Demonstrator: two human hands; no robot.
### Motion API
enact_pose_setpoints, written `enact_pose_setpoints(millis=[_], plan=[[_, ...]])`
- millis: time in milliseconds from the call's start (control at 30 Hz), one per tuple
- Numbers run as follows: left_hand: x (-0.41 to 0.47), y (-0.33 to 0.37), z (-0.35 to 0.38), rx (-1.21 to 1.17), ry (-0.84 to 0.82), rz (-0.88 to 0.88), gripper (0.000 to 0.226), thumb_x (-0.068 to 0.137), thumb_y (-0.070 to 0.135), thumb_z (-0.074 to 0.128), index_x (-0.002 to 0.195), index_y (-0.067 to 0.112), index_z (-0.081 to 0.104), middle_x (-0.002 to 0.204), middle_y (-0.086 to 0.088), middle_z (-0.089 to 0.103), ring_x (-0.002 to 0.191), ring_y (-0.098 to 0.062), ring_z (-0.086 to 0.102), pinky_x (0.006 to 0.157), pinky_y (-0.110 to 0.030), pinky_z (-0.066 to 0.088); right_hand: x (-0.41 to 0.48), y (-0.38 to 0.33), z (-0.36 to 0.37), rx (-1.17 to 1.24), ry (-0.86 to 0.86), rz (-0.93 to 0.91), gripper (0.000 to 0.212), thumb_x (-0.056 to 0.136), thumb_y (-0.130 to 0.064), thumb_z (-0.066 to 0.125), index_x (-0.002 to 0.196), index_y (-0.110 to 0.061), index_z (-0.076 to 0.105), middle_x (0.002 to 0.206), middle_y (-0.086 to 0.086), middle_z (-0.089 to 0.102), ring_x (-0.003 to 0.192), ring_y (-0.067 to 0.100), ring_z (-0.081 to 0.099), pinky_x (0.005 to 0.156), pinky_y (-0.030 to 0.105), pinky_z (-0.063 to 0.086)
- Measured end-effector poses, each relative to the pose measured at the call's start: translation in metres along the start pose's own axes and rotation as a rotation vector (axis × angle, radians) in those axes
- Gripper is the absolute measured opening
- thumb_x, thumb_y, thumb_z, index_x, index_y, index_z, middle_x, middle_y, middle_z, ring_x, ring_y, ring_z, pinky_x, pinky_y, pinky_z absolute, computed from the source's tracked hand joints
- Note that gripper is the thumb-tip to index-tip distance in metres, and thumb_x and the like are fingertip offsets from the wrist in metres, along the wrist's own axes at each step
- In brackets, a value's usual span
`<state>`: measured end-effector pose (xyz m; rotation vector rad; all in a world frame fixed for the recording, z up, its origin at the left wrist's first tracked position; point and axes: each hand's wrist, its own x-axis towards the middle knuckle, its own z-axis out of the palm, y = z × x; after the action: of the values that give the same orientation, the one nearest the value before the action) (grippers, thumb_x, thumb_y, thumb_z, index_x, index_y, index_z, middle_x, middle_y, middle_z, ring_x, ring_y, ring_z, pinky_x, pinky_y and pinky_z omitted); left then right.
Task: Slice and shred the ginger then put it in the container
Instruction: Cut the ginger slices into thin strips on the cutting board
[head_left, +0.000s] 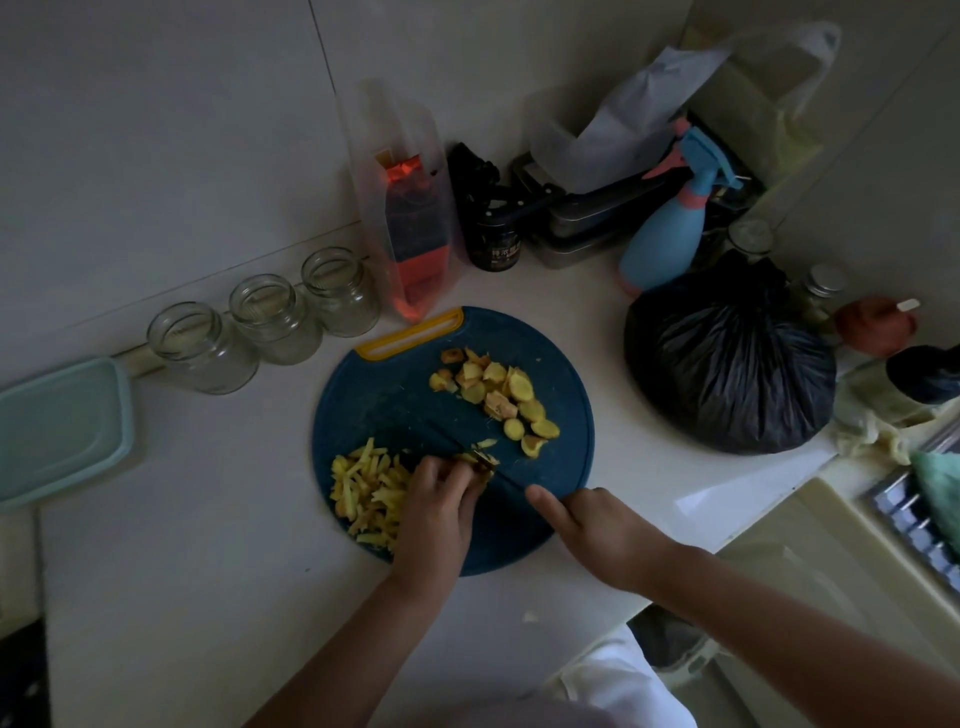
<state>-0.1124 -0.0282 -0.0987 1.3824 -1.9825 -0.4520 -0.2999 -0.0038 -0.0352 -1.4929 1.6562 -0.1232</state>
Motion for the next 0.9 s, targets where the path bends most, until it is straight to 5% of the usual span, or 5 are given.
enact_pose_setpoints(millis=[133,267,400,633,900], plan=[[-0.001,0.0,0.002,0.009,0.001,-0.027,0.007,0.084,0.014,0.065,0.086,0.008,0.063,0.088,-0.008,0.055,0.078,-0.021,0.059,0.066,-0.031,0.054,0.0,-0.005,0.002,-0.07,-0.018,0.005,0.063,0.091,-0.063,0.025,0.057,-0.012,0.039,0.051,0.0,0.043,0.046,0.011,0.041,0.052,0.018,0.036],[0.0,-0.001,0.004,0.016,-0.007,-0.036,0.007,0.082,0.012,0.067,0.084,0.007,0.062,0.088,-0.008,0.055,0.08,-0.022,0.059,0.069,-0.029,0.053,0.0,-0.007,0.007,-0.12,-0.015,-0.001,0.066,0.085,-0.068,0.018,0.059,-0.012,0.041,0.053,0.002,0.045,0.048,0.013,0.042,0.06,0.029,0.043],[-0.001,-0.003,0.005,0.004,-0.017,-0.051,0.01,0.082,0.01,0.069,0.088,0.007,0.062,0.091,-0.009,0.056,0.085,-0.023,0.06,0.072,-0.033,0.055,-0.002,-0.016,0.006,-0.126,-0.023,0.006,0.059,0.098,-0.056,0.025,0.057,-0.014,0.036,0.052,0.002,0.042,0.047,0.015,0.039,0.062,0.033,0.042],[0.0,-0.003,0.005,-0.024,-0.018,-0.046,0.009,0.086,0.017,0.062,0.082,0.009,0.059,0.086,-0.003,0.052,0.08,-0.015,0.056,0.068,-0.026,0.051,0.013,-0.035,-0.008,-0.156,-0.104,-0.048,0.04,0.105,-0.042,0.022,0.066,-0.035,0.028,0.061,0.005,0.044,0.065,0.028,0.051,0.071,0.041,0.051],[-0.002,-0.006,0.006,-0.016,-0.013,-0.049,0.007,0.085,0.017,0.062,0.083,0.01,0.06,0.087,-0.002,0.052,0.08,-0.014,0.055,0.068,-0.025,0.05,0.027,-0.03,0.005,-0.175,-0.082,0.006,0.059,0.099,-0.056,0.022,0.061,-0.016,0.042,0.055,0.003,0.046,0.049,0.014,0.044,0.064,0.033,0.048]])
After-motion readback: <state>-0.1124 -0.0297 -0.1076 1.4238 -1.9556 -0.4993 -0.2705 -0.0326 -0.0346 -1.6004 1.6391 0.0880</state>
